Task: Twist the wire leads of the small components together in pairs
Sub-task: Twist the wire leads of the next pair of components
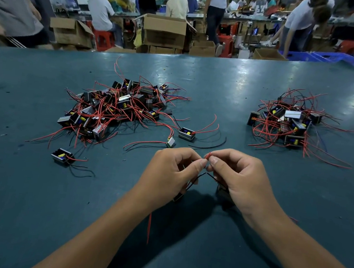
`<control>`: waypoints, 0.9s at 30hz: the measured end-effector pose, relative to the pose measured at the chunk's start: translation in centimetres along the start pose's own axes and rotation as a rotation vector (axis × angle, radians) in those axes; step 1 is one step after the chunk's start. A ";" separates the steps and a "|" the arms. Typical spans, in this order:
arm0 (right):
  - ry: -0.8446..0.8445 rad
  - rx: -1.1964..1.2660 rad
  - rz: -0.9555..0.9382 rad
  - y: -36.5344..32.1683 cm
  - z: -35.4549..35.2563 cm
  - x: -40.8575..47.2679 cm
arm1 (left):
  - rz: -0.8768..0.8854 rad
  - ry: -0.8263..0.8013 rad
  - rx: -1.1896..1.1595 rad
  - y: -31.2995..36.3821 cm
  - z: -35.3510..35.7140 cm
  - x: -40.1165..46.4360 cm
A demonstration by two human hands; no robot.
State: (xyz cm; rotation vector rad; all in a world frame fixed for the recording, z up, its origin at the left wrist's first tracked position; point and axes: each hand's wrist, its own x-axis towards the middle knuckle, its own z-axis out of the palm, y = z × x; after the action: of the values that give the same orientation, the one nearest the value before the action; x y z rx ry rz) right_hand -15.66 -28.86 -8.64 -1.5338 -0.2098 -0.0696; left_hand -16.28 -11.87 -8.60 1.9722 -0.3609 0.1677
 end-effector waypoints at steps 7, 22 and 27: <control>0.039 0.005 -0.019 0.0 0.0 -0.1 | -0.011 -0.001 -0.024 0.1 0.1 0.0; 0.021 -0.063 -0.160 -0.3 0.1 -0.2 | 0.175 0.168 0.222 1.5 -0.2 -0.3; -0.026 -0.384 -0.359 -0.9 -0.4 -0.9 | 0.358 0.163 0.474 2.7 -1.0 0.0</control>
State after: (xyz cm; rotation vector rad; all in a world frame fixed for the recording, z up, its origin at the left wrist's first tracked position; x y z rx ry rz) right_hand -16.65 -29.32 -7.96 -1.8632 -0.5148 -0.3936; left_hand -17.07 -12.03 -5.84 2.3206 -0.6081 0.6931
